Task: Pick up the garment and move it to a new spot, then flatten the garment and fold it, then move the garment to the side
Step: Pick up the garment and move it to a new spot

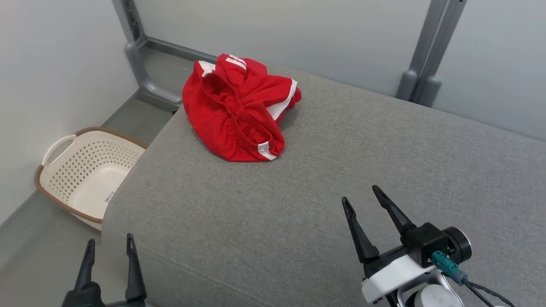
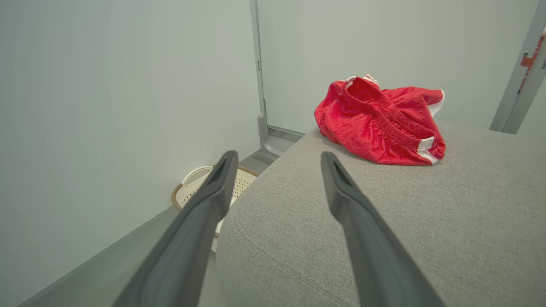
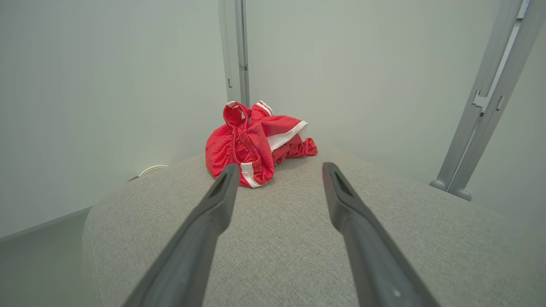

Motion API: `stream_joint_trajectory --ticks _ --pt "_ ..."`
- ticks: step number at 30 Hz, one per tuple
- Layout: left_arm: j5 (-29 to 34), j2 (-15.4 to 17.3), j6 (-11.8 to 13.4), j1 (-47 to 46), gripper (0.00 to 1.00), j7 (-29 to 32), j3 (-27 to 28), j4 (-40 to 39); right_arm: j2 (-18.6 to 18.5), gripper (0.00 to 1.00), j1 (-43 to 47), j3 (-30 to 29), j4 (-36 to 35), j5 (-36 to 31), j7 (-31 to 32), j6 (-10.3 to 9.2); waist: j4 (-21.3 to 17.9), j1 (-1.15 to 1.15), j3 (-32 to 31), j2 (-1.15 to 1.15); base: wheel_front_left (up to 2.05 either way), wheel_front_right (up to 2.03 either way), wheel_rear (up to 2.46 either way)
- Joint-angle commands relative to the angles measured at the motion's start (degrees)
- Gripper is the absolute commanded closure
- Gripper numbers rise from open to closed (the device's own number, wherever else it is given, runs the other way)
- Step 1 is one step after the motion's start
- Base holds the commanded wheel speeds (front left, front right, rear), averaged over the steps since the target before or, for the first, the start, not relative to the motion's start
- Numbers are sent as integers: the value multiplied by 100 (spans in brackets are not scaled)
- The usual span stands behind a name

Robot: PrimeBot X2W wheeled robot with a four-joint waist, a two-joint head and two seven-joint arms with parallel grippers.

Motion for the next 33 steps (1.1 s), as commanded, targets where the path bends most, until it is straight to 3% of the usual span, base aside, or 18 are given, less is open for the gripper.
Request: stream_joint_trajectory --ticks 1,8,15,23,29,33 --pt "-43 9 27 61 0 2 42 -44 -27 0 -84 10 33 32 -18 0 310 0 120 0 0 0 0" --pt "-17 2 6 76 0 2 72 -39 -27 0 -23 -110 57 48 -18 0 293 0 104 0 0 0 0" --pt "144 160 -442 -588 0 2 -207 370 -25 0 142 -432 -69 -113 -18 0 244 0 249 0 0 0 0" --pt "194 389 -828 -2693 0 150 -740 1709 -26 0 -214 -546 -226 -491 -18 0 -354 0 1000 0 0 0 0" --pt "-374 323 -952 -3938 0 590 -1290 2677 -27 0 -583 -614 -378 -744 -18 -1 -831 0 1694 0 0 0 0" --pt "-879 530 -956 -4531 0 824 -2012 3209 -25 0 -807 -616 -514 -845 -18 -1 -1135 0 2124 0 0 0 0"
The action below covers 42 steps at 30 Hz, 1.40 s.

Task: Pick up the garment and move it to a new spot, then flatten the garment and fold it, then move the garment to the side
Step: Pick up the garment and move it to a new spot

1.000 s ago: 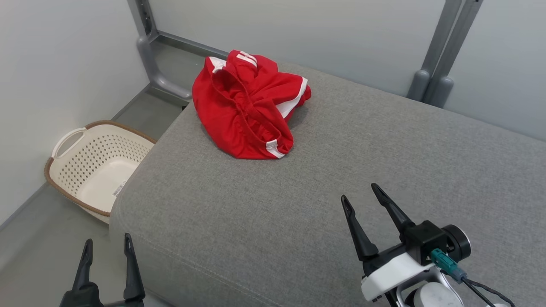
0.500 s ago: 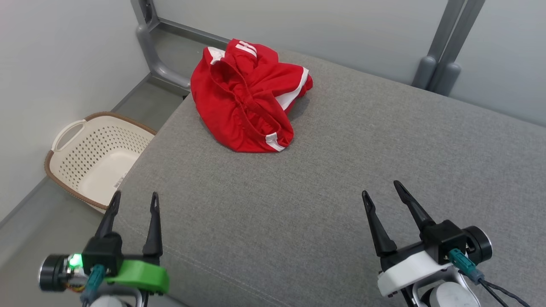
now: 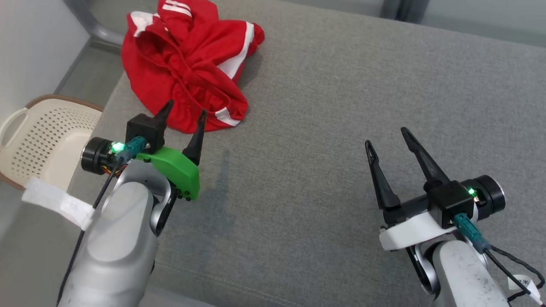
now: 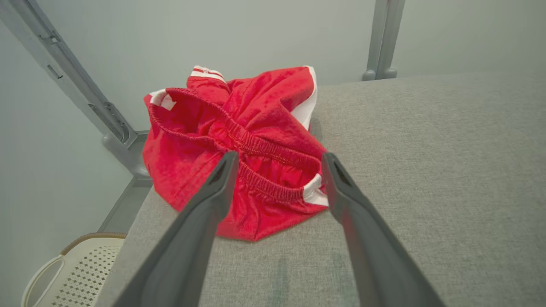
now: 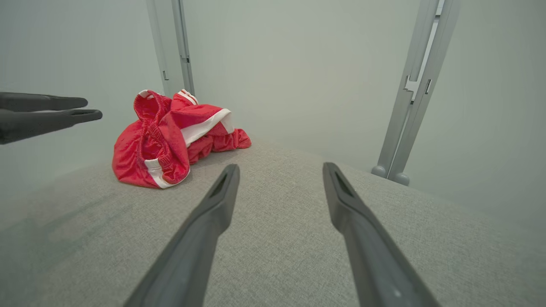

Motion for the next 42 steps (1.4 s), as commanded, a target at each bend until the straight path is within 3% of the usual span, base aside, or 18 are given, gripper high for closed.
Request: stream_joint_trajectory --ticks 1,8,18,19,20,21,22,33,42 --pt "-170 124 -7 -220 0 24 -111 120 -22 0 -141 2 -71 -48 -18 -3 -647 0 735 0 0 0 0" --pt "-801 478 -8 -800 0 95 -841 884 -21 0 -386 -12 -211 -80 -18 -3 -980 0 1215 0 0 0 0" --pt "-1093 727 -9 -1059 1 140 -1156 1692 -19 0 -379 7 -197 7 -18 -3 -1090 0 1180 0 0 0 0" --pt "-1118 738 -9 -1073 23 131 -1181 1738 -18 0 -386 23 -194 16 -18 -3 -1096 0 1162 0 0 0 0" --pt "-1153 738 -9 -1085 55 114 -1210 1791 -18 0 -392 37 -184 32 -18 -3 -1103 0 1129 0 0 0 0" --pt "-1172 749 -8 -1097 71 79 -1226 1834 -20 0 -387 49 -174 56 -18 -3 -1112 0 1093 0 0 0 0" --pt "-1159 774 -8 -1118 99 31 -1219 1853 -20 0 -380 61 -165 69 -18 -3 -1120 0 1057 0 0 0 0" --pt "-879 1025 60 -1273 100 -729 -1355 1454 -19 0 -101 -28 -85 327 -18 -3 -1263 0 274 0 0 0 0" --pt "-570 1079 197 -1357 100 -820 -1513 -40 -19 0 177 -180 1 581 -18 -3 -1632 0 -425 0 0 0 0"
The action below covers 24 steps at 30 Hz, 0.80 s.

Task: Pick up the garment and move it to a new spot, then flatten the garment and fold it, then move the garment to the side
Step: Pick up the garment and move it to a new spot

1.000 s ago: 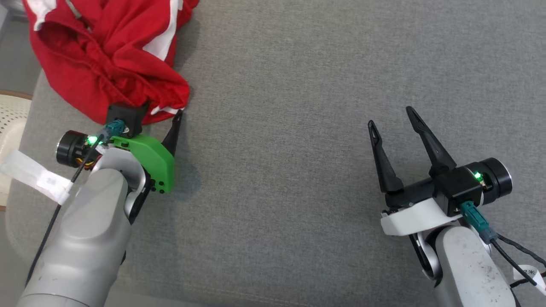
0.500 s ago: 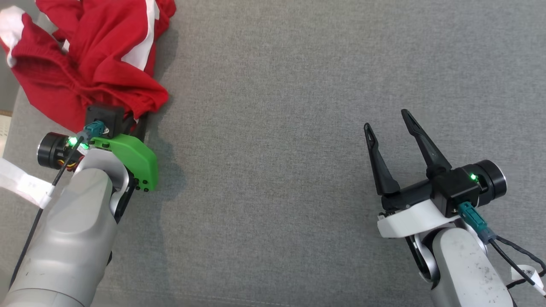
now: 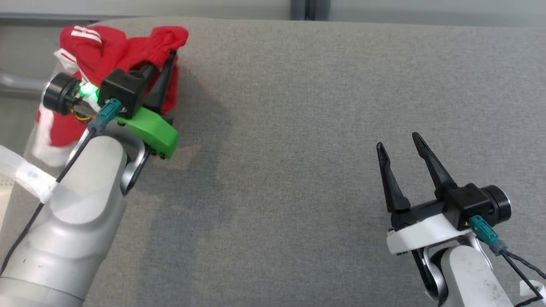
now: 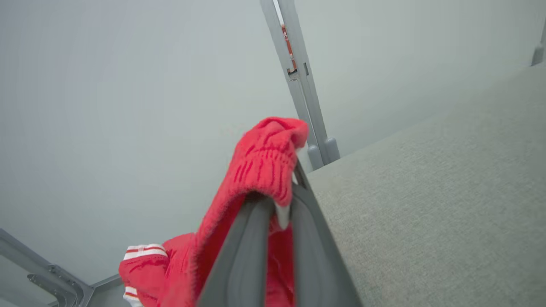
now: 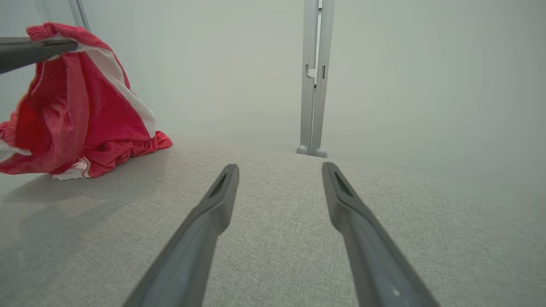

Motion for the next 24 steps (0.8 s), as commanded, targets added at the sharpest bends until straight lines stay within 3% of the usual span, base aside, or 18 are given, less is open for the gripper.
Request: stream_joint_trajectory --ticks 1,7,15,19,24 --pt "39 -67 58 -133 100 -43 -25 -310 -13 0 127 -28 31 56 -18 -2 -334 0 -396 0 0 0 0" --pt "111 -415 167 -272 100 127 -238 -1364 -12 0 254 -130 76 103 -18 -2 -752 0 -631 0 0 0 0" --pt "49 -1120 343 -405 100 130 -486 -2002 -13 0 319 -281 121 163 -18 -2 -1344 0 -641 0 0 0 0" --pt "-202 -1283 385 -90 100 112 -522 -1926 -12 0 309 -381 90 185 -18 -2 -1532 0 -488 0 0 0 0" --pt "-553 -1163 350 505 100 68 -406 -1447 -10 0 244 -474 64 241 -18 -2 -1616 0 -272 0 0 0 0"
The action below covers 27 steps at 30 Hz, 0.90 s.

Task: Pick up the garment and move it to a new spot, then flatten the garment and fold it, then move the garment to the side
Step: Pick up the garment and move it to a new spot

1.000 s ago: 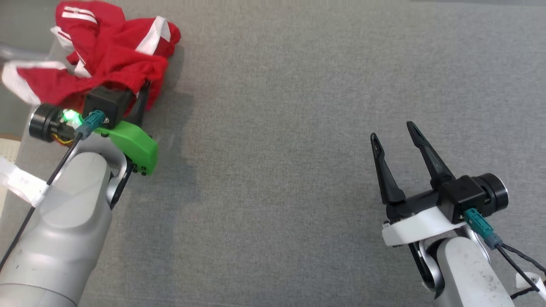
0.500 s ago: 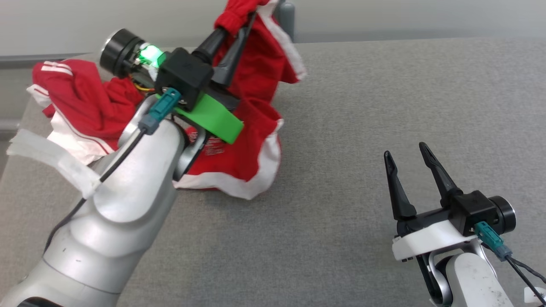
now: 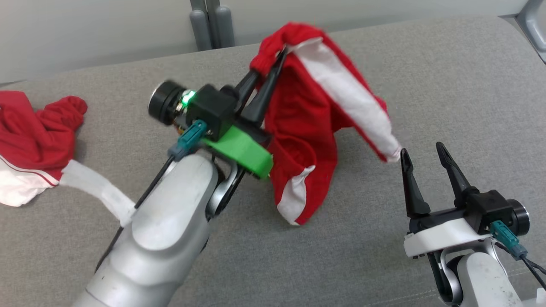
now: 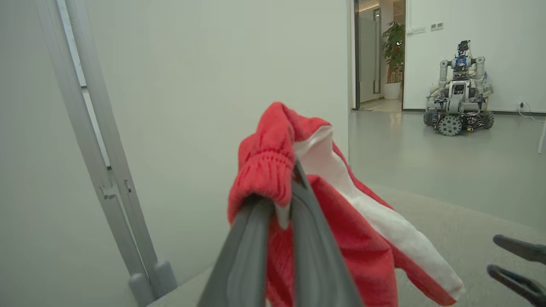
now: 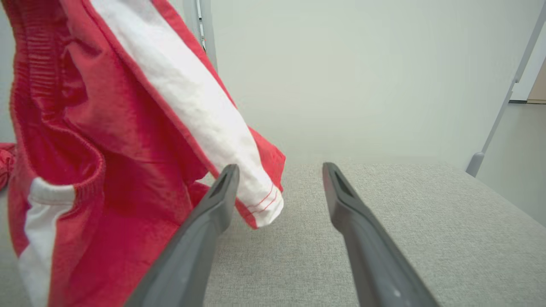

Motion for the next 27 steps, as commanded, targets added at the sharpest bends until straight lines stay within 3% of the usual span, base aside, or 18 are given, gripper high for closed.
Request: stream_joint_trajectory --ticks 1,10,18,19,21,22,27 --pt "-166 101 -41 304 100 -32 66 137 -6 0 -4 -26 -27 34 -18 -3 -90 0 193 0 0 0 0" --pt "-1088 365 -134 1869 100 -124 682 803 -5 0 -30 -208 31 -14 -18 -2 129 0 313 0 0 0 0" --pt "-1325 252 -134 2409 100 -135 1127 1016 -9 0 -63 -156 72 -45 -18 -2 341 0 216 0 0 0 0" --pt "-1316 239 -156 2435 91 -136 1168 1033 -9 0 -64 -147 83 -51 -18 -2 361 0 204 0 0 0 0" --pt "-1277 192 -158 2461 53 -131 1245 1048 -8 0 -68 -132 103 -58 -18 -2 383 0 184 0 0 0 0" --pt "-1259 165 -172 2480 2 -131 1278 1063 -8 0 -71 -121 116 -61 -18 -2 391 0 172 0 0 0 0" --pt "-1066 136 -203 2528 0 -132 1462 1057 -8 0 -68 -89 154 -62 -18 -2 411 0 102 0 0 0 0"
